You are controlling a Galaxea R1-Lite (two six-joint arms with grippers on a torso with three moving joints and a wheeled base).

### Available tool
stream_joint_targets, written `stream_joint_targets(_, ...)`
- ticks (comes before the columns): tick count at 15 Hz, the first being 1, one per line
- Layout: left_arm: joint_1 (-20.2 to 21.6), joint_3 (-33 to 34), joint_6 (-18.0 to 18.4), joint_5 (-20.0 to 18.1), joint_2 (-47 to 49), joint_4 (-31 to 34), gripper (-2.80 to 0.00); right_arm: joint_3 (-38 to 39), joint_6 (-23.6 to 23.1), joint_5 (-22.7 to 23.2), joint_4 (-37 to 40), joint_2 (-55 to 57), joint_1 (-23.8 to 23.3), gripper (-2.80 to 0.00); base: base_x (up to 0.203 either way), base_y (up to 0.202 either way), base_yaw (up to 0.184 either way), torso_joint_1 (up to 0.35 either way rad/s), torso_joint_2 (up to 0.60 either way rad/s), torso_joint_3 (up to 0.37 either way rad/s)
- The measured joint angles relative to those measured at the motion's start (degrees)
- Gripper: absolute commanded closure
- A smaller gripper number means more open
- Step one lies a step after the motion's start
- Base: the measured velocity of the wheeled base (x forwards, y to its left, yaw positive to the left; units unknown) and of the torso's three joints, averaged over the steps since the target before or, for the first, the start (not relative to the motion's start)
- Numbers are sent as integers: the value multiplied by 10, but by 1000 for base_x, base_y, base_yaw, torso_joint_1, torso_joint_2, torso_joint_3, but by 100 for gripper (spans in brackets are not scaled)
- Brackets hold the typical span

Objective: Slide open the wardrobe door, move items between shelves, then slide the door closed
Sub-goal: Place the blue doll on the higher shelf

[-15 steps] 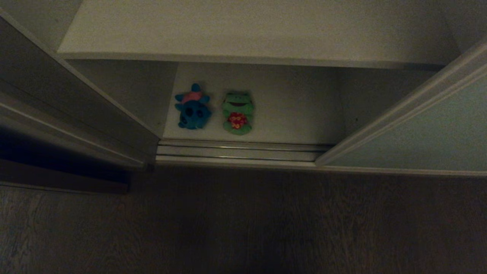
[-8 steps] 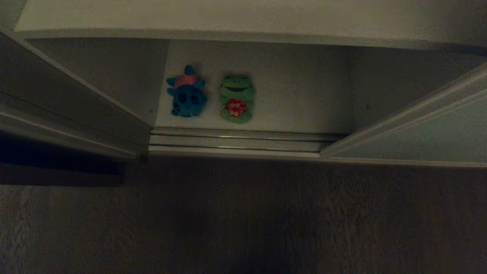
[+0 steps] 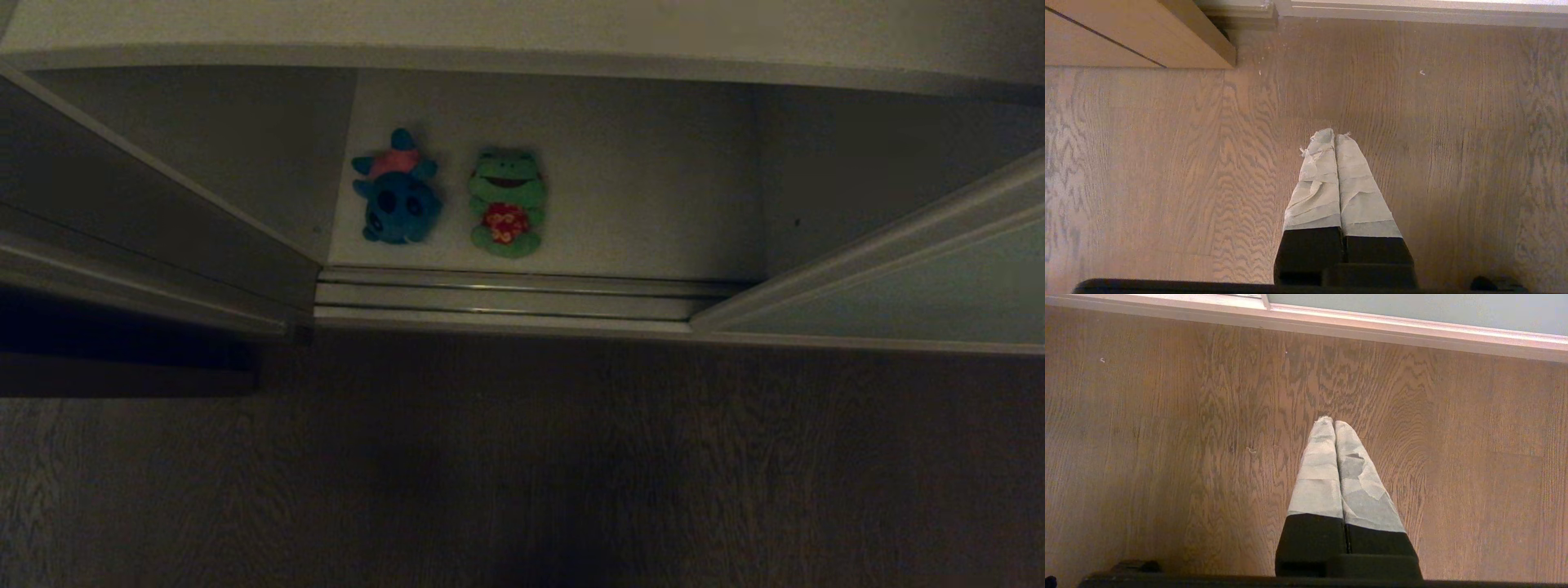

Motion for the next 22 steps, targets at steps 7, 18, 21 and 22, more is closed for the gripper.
stream_joint_targets(7, 0, -61, 17, -6, 37, 28, 0, 0, 0, 0, 0, 0, 0, 0, 0, 0, 0, 0, 0, 0)
stream_joint_targets(18, -36, -299, 15, -64, 706, -151, 0, 0, 0, 0, 0, 0, 0, 0, 0, 0, 0, 0, 0, 0)
stream_joint_targets(21, -46, -391, -5, -69, 872, -252, 0, 0, 0, 0, 0, 0, 0, 0, 0, 0, 0, 0, 0, 0)
stream_joint_targets(22, -51, -420, -14, -68, 919, -291, 0, 0, 0, 0, 0, 0, 0, 0, 0, 0, 0, 0, 0, 0)
